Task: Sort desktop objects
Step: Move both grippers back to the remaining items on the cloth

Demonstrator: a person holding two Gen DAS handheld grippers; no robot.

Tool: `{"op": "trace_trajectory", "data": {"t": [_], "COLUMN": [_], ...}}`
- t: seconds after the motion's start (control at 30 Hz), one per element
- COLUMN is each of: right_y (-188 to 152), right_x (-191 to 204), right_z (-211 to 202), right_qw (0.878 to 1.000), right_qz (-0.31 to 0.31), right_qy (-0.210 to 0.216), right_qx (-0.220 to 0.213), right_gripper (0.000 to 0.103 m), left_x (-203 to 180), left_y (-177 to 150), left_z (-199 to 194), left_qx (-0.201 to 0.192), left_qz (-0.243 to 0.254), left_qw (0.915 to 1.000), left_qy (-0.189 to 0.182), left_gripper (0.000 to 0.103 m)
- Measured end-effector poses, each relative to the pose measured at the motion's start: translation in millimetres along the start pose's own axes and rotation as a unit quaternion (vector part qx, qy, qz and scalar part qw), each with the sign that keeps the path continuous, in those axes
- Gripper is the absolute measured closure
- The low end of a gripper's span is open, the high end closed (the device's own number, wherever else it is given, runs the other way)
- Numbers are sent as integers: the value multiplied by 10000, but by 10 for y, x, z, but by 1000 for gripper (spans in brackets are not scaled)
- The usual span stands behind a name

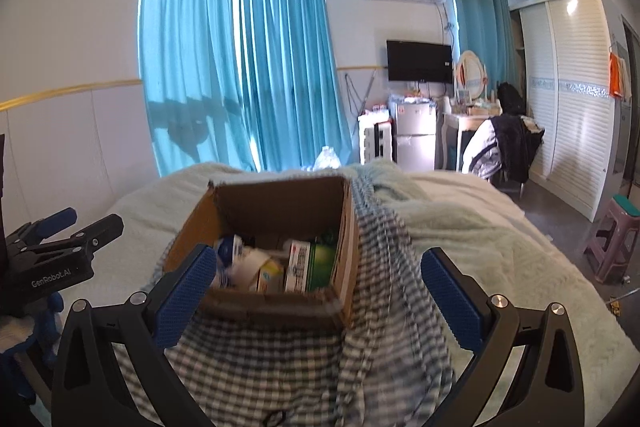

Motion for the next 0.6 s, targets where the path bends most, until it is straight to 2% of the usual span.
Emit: {"op": "trace_trajectory", "data": {"t": [0.17,0.33,0.47,0.6], "right_y": [-502,-1083,-1503,-1867], "right_x": [204,354,413,557], "right_z": [93,113,94,105], "right_qw": [9988,9947,9895,9814], "right_qz": [16,-171,-268,-238], "right_qy": [186,193,292,669], "right_qx": [463,996,1391,1783], "right_gripper": [0,0,0,0], "left_x": [-31,-56,-20,52], "left_y": [-532,-1108,-1344,-1474], "left_z": [2,19,5,65], "left_qx": [437,950,1105,1305], "left_qz": [64,310,327,125], "left_qw": [9990,9950,9933,9914], "left_qy": [-41,-38,23,-15], "left_gripper": [0,0,0,0]}}
Point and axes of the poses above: each gripper's, at about its wrist camera, not at the fingertips, and z roughly the way its jaws point, x to its left, y to its top, the point moved 9 cm from there along z, roughly the way its jaws point, and after that the axes turned 7 degrees about x, right-handed, at the moved point
